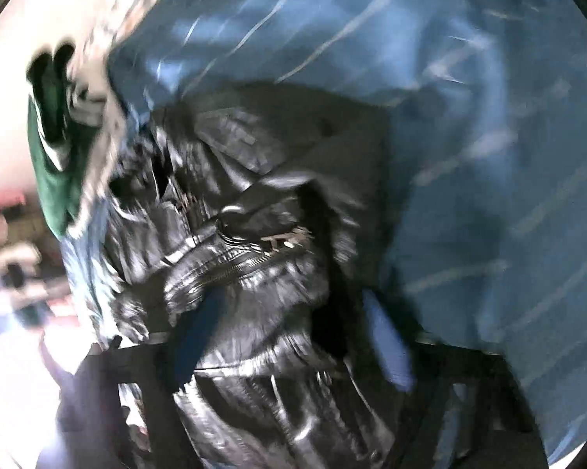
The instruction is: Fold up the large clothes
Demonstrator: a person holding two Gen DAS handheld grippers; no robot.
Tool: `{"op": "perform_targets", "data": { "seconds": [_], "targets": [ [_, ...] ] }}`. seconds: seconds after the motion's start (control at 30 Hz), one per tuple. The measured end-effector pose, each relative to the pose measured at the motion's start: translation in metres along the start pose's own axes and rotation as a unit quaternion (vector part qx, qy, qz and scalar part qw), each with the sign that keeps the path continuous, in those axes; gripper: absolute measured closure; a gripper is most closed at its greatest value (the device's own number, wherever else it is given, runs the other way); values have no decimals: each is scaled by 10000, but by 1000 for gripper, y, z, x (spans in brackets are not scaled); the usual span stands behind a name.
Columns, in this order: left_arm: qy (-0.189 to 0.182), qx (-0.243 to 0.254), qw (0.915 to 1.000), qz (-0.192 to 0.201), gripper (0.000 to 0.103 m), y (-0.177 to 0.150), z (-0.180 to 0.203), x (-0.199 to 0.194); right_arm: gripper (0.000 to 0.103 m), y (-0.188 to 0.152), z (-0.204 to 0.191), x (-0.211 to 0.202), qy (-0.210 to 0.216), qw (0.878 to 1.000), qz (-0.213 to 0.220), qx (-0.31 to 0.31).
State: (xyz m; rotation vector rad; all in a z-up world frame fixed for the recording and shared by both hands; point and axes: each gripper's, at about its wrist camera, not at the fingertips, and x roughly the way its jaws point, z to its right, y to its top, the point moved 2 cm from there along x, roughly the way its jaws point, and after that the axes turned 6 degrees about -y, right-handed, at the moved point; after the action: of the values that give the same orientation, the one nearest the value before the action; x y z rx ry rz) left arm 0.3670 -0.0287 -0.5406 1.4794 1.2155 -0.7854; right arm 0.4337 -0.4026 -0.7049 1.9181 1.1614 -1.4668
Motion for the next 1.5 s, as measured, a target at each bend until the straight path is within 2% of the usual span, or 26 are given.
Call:
{"op": "perform_targets", "data": {
  "seconds": [0.03,0.07,0.1,0.17,0.23,0.3,0.37,0.43,0.5,0.53,0.6,0.7,0.77,0.9,1.07,1.1,1.17,1.2,1.3,1.43,1.5],
  "targets": [
    [49,77,10000,-12,2,0,1,8,69,0,-8,5,-253,9995,-20,-190],
    [148,242,9996,-9,2,0,7,17,88,-2,-16,10,-642,9971,47,-417],
    [201,409,9990,-42,1,-1,12,24,97,-3,-22,12,-975,9930,185,-647],
    [239,629,9977,3,1,-1,21,27,102,-7,-26,12,-1508,9835,423,-909],
    [249,700,9972,25,2,2,24,18,102,-10,-26,3,-1609,9810,665,-852],
    [131,550,9982,215,2,7,18,-4,102,-13,-28,-11,-1713,9767,1000,-824],
    [-19,343,9984,441,2,11,10,-24,102,-16,-27,-15,-1787,9741,1128,-805],
    [-34,271,9983,518,2,11,7,-32,102,-14,-24,-4,-1848,9754,906,-794],
    [-3,364,9986,386,2,7,13,-19,102,-9,-16,13,-1965,9768,397,-752],
    [24,415,9988,266,2,6,16,-7,101,-5,-7,17,-1814,9819,250,-486],
    [-57,484,9988,-50,1,-2,19,22,96,1,-1,15,-1575,9872,111,-208],
    [-218,480,9984,221,1,-7,17,26,84,2,3,-9,-1331,9906,281,132],
    [-204,577,9975,346,1,-9,19,26,79,-8,-2,-27,-1272,9907,468,128],
    [-151,587,9964,600,0,-10,26,30,75,-50,-7,-27,-1411,9898,171,-79],
    [-273,482,9981,262,0,-1,23,30,75,-90,-4,20,-1927,9787,-464,-537],
    [-317,482,9981,233,0,-1,21,30,75,-95,0,26,-2102,9751,-421,-561],
    [-528,389,9975,248,0,-1,11,20,75,-95,9,31,-2649,9626,-60,-569],
    [-537,365,9973,345,0,-2,5,12,74,-95,22,33,-2641,9641,16,-287],
    [-466,515,9963,505,0,-9,-7,-9,73,-95,40,41,-2419,9699,-184,198],
    [-514,623,9955,490,0,-14,-13,-25,72,-93,30,10,-2551,9654,-286,465],
    [-578,612,9952,493,0,-13,-10,-29,72,-94,9,-16,-2392,9701,41,423]
  ]
}}
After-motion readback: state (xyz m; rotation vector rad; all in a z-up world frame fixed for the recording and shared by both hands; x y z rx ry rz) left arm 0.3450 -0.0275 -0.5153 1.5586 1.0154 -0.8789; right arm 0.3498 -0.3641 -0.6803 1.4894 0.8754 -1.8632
